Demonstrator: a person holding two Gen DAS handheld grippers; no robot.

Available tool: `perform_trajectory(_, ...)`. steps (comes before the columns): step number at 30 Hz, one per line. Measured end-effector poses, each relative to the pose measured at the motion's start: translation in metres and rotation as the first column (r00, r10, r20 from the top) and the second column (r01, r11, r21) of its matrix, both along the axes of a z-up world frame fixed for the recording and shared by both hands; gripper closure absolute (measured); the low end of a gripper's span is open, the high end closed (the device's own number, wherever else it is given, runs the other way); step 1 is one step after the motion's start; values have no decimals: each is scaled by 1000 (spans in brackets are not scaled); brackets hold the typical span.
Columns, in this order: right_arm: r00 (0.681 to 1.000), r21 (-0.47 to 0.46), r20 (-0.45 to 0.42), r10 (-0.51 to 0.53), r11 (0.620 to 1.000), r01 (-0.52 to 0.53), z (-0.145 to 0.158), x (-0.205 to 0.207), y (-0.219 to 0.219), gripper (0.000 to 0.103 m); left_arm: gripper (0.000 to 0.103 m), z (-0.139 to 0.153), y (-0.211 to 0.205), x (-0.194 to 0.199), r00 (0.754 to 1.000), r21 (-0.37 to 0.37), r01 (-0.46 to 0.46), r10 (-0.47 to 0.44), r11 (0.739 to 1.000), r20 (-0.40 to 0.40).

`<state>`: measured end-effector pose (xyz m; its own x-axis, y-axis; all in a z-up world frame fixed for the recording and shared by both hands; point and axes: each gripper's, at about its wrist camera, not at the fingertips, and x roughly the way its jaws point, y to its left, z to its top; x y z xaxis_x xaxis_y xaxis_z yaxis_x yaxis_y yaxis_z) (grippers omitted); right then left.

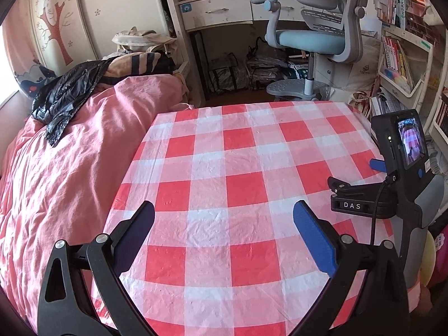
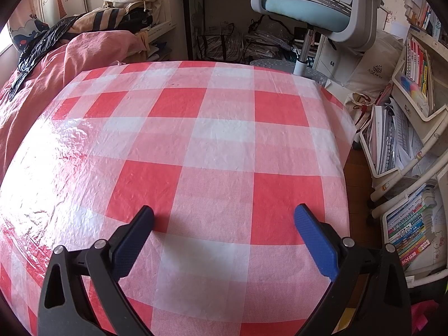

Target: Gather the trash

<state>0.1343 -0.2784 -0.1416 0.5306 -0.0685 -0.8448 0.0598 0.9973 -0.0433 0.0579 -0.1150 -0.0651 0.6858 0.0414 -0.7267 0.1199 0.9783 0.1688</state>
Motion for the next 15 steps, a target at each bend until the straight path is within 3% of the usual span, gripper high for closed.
perform_trajectory(15, 1000, 0, 0, 0, 1000, 0, 0, 0, 0, 7, 7, -2, -16, -10, 996, 18, 82, -82, 996, -19)
